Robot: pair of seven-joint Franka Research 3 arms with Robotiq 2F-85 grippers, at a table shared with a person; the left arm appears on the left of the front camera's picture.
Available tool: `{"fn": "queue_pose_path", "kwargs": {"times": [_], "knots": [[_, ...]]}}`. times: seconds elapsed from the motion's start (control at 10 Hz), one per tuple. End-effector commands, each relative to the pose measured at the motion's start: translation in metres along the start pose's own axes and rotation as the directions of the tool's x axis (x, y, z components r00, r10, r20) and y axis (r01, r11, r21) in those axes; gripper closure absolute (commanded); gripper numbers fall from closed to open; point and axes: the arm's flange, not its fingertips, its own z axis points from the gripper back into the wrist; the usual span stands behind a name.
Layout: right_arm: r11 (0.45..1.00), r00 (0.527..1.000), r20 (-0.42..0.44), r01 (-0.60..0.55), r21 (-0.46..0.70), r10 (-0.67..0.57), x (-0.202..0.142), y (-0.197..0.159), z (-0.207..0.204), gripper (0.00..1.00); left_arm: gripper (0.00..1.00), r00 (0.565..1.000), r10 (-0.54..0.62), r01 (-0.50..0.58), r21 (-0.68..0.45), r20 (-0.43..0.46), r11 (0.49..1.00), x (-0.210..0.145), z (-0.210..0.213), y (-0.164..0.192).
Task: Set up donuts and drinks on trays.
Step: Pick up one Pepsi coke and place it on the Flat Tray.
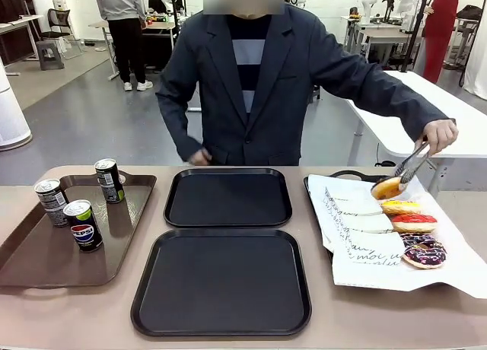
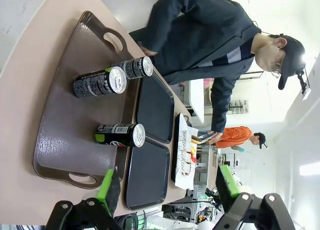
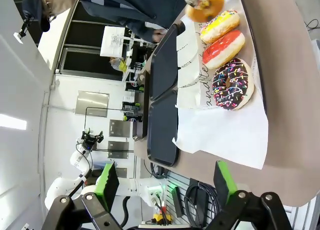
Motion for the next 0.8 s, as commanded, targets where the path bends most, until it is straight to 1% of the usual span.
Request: {"fn": "queue_pose_path", "kwargs": {"times": [0.0,0.1,0.2,0.3,0.4,0.5,0.6,0.7], "knots": [[1.000,1.000,0.023,-0.018,0.023,0.017,0.005,0.001,0.000,0.00,0.00,1.000,0.000,0.000,0.000,0.000,1.000,0.000,0.000,0.000],[1.000,1.000,0.023,-0.018,0.023,0.017,0.005,0.001,0.000,0.00,0.00,0.999,-0.038,0.038,0.059,-0.002,0.997,-0.002,-0.009,-0.012],[1.000,1.000,0.023,-0.018,0.023,0.017,0.005,0.001,0.000,0.00,0.00,0.993,-0.106,0.111,0.153,-0.042,0.982,0.002,-0.026,-0.036],[1.000,1.000,0.023,-0.018,0.023,0.017,0.005,0.001,0.000,0.00,0.00,0.982,-0.169,0.184,0.227,-0.086,0.956,-0.001,-0.043,-0.063],[1.000,1.000,0.023,-0.018,0.023,0.017,0.005,0.001,0.000,0.00,0.00,0.959,-0.221,0.267,0.310,-0.176,0.912,-0.007,-0.067,-0.093],[1.000,1.000,0.023,-0.018,0.023,0.017,0.005,0.001,0.000,0.00,0.00,0.935,-0.240,0.326,0.372,-0.260,0.869,-0.014,-0.091,-0.113],[1.000,1.000,0.023,-0.018,0.023,0.017,0.005,0.001,0.000,0.00,0.00,0.905,-0.247,0.392,0.456,-0.345,0.799,-0.026,-0.116,-0.124],[1.000,1.000,0.023,-0.018,0.023,0.017,0.005,0.001,0.000,0.00,0.00,0.868,-0.256,0.469,0.529,-0.426,0.707,-0.035,-0.145,-0.133]]}}
